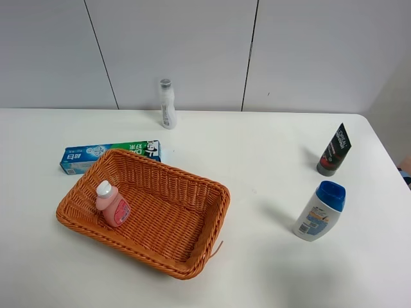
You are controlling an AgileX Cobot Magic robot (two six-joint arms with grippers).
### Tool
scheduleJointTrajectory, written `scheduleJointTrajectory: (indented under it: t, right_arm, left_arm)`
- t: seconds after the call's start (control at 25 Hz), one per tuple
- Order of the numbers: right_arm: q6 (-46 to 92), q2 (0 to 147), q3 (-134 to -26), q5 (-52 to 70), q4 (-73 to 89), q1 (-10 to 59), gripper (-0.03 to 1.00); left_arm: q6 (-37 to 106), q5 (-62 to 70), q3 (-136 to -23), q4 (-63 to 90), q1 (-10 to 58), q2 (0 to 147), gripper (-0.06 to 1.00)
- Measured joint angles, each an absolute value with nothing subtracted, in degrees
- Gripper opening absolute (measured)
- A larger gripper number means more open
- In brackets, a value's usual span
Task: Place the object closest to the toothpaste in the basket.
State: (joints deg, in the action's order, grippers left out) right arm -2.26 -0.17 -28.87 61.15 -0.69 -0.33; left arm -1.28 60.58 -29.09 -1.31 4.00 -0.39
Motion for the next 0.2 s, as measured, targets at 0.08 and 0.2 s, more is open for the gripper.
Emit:
scheduleJointTrajectory:
  t: [0.08, 0.2]
  right_arm:
    - [-2.26, -0.17, -28.87, 61.15, -0.69, -0.33, 0.99]
    - [-2.26, -0.17, -28.87, 61.15, -0.69, -0.33, 0.99]
  left_arm:
    - [-1.28, 60.58, -29.09, -1.31, 3.57, -0.39, 0.99]
    - [-1.16, 60.58, -29.09, -1.36, 2.32, -0.39, 0.99]
